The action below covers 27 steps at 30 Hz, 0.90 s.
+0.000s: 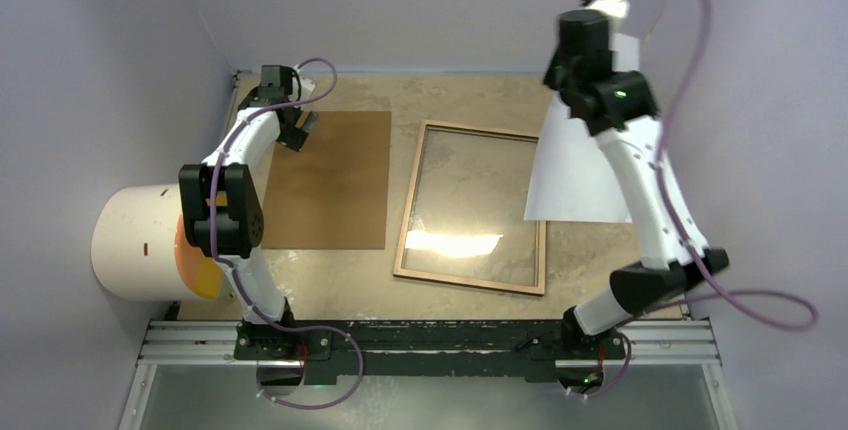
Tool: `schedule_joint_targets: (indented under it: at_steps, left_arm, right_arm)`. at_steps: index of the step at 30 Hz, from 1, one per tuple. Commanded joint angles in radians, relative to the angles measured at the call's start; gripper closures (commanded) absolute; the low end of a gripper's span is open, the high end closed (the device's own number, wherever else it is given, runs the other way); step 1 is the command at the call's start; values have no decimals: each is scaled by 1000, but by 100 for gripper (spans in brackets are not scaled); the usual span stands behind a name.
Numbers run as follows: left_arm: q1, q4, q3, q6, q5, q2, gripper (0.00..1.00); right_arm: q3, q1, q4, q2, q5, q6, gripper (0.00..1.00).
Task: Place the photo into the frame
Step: Turn over the photo from the photo frame.
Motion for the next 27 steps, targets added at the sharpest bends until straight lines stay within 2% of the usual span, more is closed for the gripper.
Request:
schedule_joint_targets:
  at_steps: [1,5,8,11,16,20,23,27]
  left_arm:
    - [3,26,-18,0,-5,-33,0]
    - [3,34,-26,4,-9,-37,0]
    - [3,38,-32,3,-8,-38,0]
    - [3,41,-41,5,-8,-41,0]
    - [3,56,-61,10,-14,-44,0]
    - [3,61,-65,9,-17,-40,0]
    - [3,63,-64,8,-18,-38,0]
    - [3,66,-65,14,-25,-34,0]
  right_arm:
    - [-110,70,-146,104,40,43,100]
    - [-379,70,32,40,-201,247,100]
    - [-495,68,98,23,-292,408,100]
    - [-550,66,151,21,-363,545,100]
    - [-527,67,168,75,-378,680,100]
    - [-497,80,231,134,-398,682,100]
    - [-463,87,294,184,-392,604,100]
    - [-374,109,280,263,-347,503,100]
